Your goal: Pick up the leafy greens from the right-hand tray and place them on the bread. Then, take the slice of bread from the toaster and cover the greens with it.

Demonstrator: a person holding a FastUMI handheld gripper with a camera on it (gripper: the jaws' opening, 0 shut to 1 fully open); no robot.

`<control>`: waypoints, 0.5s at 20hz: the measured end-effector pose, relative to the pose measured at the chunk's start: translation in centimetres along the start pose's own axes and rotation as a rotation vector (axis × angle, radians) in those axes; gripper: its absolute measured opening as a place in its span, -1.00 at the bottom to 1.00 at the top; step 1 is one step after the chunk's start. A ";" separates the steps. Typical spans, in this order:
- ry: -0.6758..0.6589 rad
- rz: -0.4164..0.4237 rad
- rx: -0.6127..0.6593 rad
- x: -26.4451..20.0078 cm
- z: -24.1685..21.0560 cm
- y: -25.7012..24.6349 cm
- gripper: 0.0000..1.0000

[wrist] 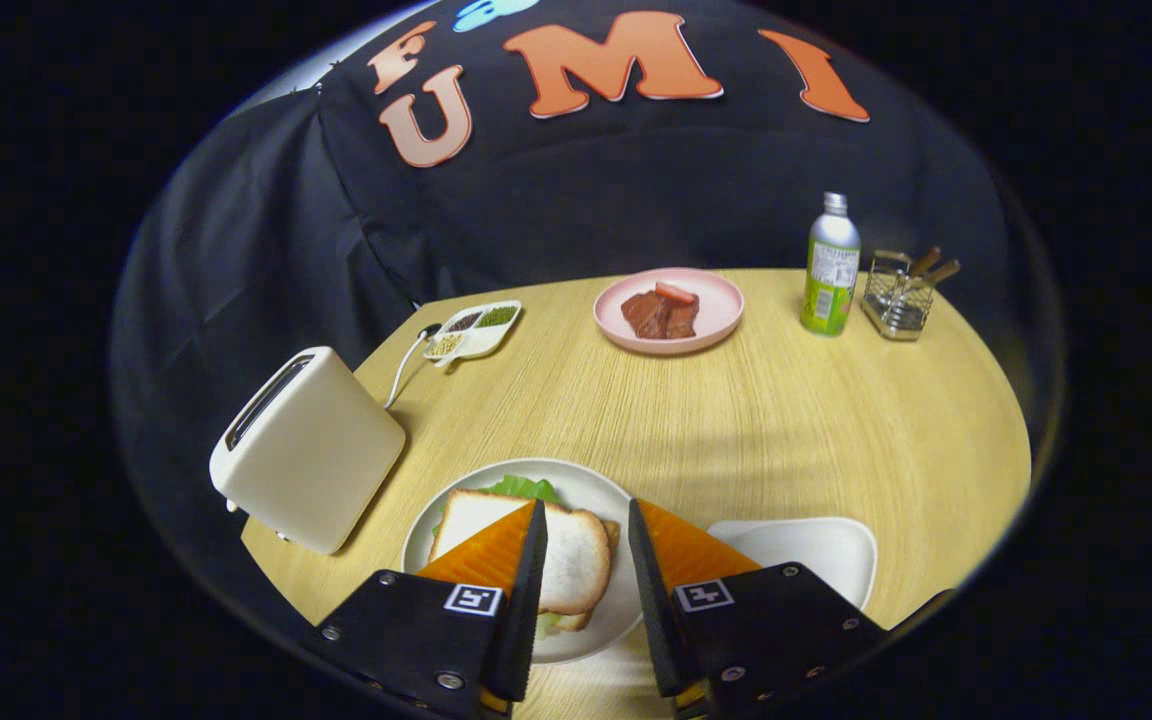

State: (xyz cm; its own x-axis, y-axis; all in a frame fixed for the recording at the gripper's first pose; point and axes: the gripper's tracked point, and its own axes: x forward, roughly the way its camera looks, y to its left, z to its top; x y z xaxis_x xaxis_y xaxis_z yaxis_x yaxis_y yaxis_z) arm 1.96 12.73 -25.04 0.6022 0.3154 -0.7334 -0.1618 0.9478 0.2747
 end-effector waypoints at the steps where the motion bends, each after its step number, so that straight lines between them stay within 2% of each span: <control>1: -0.041 -0.015 -0.011 -0.3 0.9 -0.2 0.10; 5: -0.209 -0.095 -0.074 -2.8 4.3 -1.7 0.45; 10: -0.450 -0.146 -0.137 -7.1 8.8 -1.5 0.64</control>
State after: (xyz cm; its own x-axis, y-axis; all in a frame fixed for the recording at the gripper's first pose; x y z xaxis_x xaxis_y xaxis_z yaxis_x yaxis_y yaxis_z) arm 4.81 8.66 -14.84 0.8992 0.1563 -0.4088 -0.1339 0.9875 0.0831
